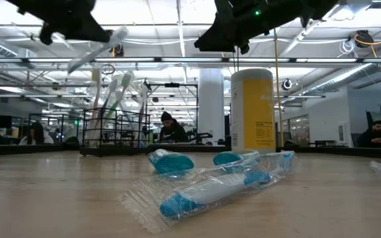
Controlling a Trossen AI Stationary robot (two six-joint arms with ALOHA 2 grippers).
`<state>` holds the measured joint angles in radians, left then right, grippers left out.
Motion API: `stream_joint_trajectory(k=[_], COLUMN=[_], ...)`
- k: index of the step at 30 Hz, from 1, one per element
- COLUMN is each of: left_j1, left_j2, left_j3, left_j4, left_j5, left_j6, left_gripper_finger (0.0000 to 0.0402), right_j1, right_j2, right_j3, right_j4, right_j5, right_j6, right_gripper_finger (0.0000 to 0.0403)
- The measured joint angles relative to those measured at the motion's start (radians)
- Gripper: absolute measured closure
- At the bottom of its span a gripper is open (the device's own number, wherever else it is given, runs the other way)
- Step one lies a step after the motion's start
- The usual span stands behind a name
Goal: Pick & Place toothbrushing station
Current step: Put the left blue toothbrush into the black wire organizer
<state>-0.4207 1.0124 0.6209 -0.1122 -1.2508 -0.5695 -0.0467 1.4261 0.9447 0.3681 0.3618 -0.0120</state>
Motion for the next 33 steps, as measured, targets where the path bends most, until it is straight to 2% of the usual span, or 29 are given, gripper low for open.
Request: stream_joint_trajectory(k=[6,9,12,16,18,22,26,29,33], left_j1=[0.164,0.231,0.279,0.302,0.302,0.303,0.308,0.308,0.308], left_j2=[0.008,0.008,0.006,0.004,0.020,0.064,0.103,0.145,0.197], left_j3=[0.000,0.000,0.000,0.000,0.000,-0.001,0.002,0.000,0.001], left_j4=[0.222,0.363,0.454,0.502,0.532,0.645,0.775,0.813,0.896], left_j5=[0.253,0.335,0.417,0.672,0.783,0.857,0.967,1.025,1.038], left_j6=[0.296,0.443,0.526,0.574,0.597,0.611,0.649,0.644,0.640], left_gripper_finger=[0.0401,0.0401,0.0401,0.0401,0.0401,0.0401,0.0400,0.0401,0.0400], right_j1=[0.000,0.000,0.000,0.000,-0.002,-0.008,-0.005,0.004,0.016], right_j2=[0.000,0.000,0.000,0.000,0.004,0.059,0.166,0.249,0.321], right_j3=[0.000,0.000,0.000,0.000,0.000,-0.002,0.000,0.000,0.000], right_j4=[0.010,0.010,0.011,0.013,0.021,0.137,0.376,0.564,0.772], right_j5=[0.000,0.000,0.000,-0.003,-0.039,-0.219,-0.392,-0.417,-0.420], right_j6=[0.000,0.000,-0.013,0.014,0.054,0.078,0.079,0.084,0.124], right_gripper_finger=[0.0277,0.0277,0.0277,0.0277,0.0277,0.0277,0.0277,0.0277,0.0277])
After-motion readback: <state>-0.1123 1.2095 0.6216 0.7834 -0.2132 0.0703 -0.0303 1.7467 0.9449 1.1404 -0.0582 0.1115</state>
